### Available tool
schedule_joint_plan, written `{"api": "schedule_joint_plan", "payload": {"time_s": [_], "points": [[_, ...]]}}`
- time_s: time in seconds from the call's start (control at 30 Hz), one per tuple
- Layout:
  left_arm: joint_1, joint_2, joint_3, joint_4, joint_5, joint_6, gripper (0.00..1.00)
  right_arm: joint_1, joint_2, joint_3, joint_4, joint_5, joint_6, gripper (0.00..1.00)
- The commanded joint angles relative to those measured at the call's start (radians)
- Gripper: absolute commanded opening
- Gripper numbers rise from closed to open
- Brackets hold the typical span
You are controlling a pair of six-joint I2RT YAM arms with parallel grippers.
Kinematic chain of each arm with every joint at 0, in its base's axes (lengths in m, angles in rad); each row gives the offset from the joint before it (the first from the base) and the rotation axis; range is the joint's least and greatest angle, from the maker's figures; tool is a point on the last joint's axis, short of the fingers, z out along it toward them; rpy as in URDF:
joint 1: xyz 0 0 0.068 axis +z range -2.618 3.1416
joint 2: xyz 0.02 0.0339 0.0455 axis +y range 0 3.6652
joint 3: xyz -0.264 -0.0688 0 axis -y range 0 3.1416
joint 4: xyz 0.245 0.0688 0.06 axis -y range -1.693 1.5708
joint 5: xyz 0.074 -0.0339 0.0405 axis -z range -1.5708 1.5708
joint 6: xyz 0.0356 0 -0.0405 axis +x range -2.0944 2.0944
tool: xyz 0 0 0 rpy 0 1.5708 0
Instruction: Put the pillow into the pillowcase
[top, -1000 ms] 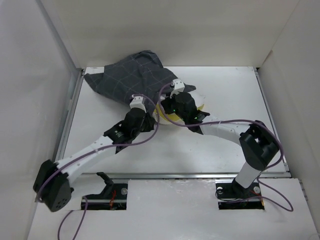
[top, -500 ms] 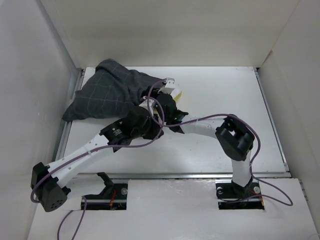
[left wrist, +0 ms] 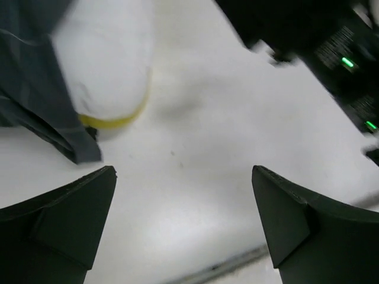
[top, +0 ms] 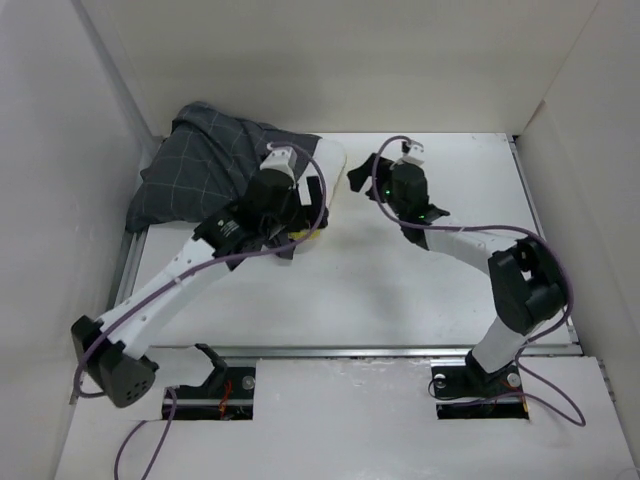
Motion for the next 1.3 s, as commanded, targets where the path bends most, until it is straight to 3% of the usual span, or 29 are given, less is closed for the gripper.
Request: {"api": "schedule_joint_plan", "payload": {"time_s": [0.0,0.07,0.3,0.47,0.6,0.63,0.73,0.77,0.83,0.87,0.9,1.07,1.13,1.2,1.27], "points": [[0.093,0.131,0.118,0.014,-0.193,0.046,0.99,-0.079,-0.038,-0.036,-0.044,-0.129,0.004,0.94],[0.164,0.267,0.228,0.014,-0.237,0.076,0.99,-0.102,-0.038,-0.036,-0.067,-0.139,-0.013,0.94],[0.255,0.715,0.616,-0.103,-0.282,0.260,0.96,-0.165,0.077,0.105,-0.139,-0.269,-0.067,0.94],[0.288,0.903,0.792,-0.193,-0.334,0.307,0.90,-0.174,0.191,0.217,-0.139,-0.378,-0.077,0.94],[0.316,1.009,0.885,-0.218,-0.365,0.318,0.71,-0.174,0.300,0.295,-0.120,-0.467,-0.068,0.95],[0.325,1.036,0.896,-0.218,-0.375,0.318,0.58,-0.174,0.341,0.311,-0.109,-0.484,-0.068,0.95],[0.325,1.061,0.930,-0.241,-0.411,0.304,0.37,-0.136,0.399,0.377,-0.090,-0.536,-0.068,0.95],[0.325,1.061,0.930,-0.232,-0.411,0.304,0.20,-0.124,0.439,0.398,-0.090,-0.551,-0.068,0.95],[0.325,1.061,0.941,-0.218,-0.394,0.304,0.00,-0.087,0.481,0.466,-0.075,-0.582,-0.077,0.95],[0.325,1.061,0.956,-0.218,-0.373,0.313,0.00,-0.075,0.523,0.490,-0.075,-0.582,-0.088,0.93],[0.325,1.061,0.956,-0.201,-0.348,0.323,0.00,-0.064,0.545,0.518,-0.064,-0.591,-0.088,0.90],[0.270,0.989,0.985,-0.143,-0.156,0.405,0.00,-0.053,0.624,0.629,0.106,-0.696,-0.077,0.00],[0.226,0.957,1.043,-0.143,-0.059,0.445,0.00,-0.053,0.572,0.580,0.193,-0.708,-0.077,0.00],[0.171,0.919,1.070,-0.143,0.070,0.477,0.00,-0.053,0.454,0.351,0.401,-0.708,-0.077,0.00],[0.124,0.891,1.093,-0.132,0.117,0.488,0.00,-0.053,0.375,0.298,0.510,-0.717,-0.077,0.00]]}}
